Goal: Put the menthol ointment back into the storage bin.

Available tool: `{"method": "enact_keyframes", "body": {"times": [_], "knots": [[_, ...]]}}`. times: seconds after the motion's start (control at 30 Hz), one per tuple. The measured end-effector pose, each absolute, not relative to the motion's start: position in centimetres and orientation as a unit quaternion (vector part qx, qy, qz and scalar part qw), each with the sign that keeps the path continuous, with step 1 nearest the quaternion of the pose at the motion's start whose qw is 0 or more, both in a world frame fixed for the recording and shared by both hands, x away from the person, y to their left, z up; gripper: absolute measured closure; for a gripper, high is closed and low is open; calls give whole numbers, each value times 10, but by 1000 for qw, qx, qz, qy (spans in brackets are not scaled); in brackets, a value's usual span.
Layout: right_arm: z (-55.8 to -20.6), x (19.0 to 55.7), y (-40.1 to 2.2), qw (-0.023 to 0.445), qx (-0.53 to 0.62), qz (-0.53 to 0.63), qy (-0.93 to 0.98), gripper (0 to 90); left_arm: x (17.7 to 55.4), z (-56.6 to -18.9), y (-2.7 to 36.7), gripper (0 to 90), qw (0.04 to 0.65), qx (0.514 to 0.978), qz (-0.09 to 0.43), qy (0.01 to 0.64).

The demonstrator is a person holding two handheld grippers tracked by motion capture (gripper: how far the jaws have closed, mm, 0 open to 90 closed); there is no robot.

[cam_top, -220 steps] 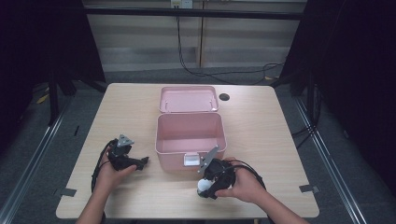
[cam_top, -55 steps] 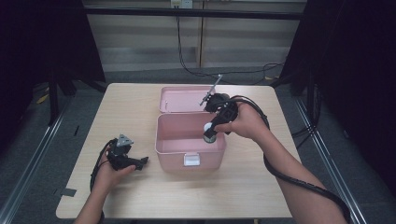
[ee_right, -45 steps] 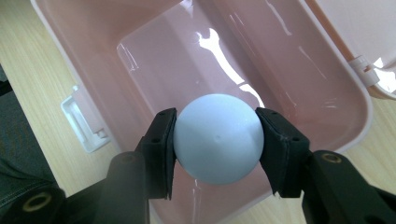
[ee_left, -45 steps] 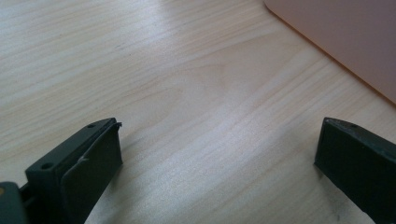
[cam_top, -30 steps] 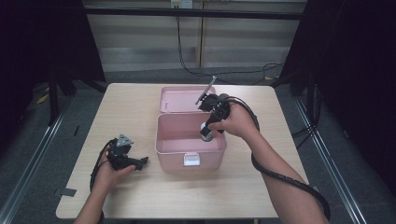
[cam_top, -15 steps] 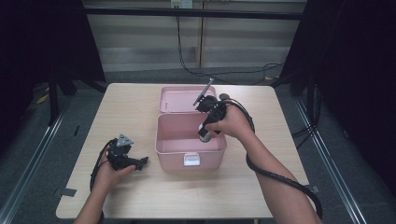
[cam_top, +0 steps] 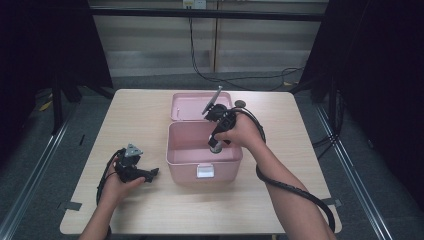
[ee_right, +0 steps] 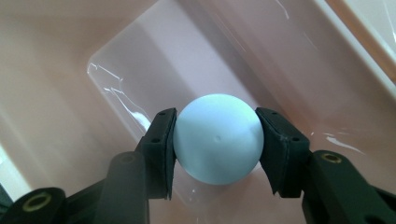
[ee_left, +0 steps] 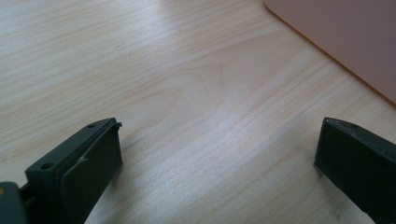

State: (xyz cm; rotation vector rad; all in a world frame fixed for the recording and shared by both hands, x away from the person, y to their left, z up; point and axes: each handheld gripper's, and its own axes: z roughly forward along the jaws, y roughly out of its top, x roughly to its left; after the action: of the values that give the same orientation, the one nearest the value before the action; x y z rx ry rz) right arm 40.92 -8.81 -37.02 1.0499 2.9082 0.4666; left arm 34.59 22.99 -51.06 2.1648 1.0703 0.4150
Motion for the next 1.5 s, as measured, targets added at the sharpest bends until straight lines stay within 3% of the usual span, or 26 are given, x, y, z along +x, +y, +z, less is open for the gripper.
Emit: {"method": "enact_keyframes", "body": {"times": [1.5], "knots": [[-391, 429, -81, 5, 424, 144, 894, 504, 346, -511, 230, 0, 339, 832, 159, 410]]}}
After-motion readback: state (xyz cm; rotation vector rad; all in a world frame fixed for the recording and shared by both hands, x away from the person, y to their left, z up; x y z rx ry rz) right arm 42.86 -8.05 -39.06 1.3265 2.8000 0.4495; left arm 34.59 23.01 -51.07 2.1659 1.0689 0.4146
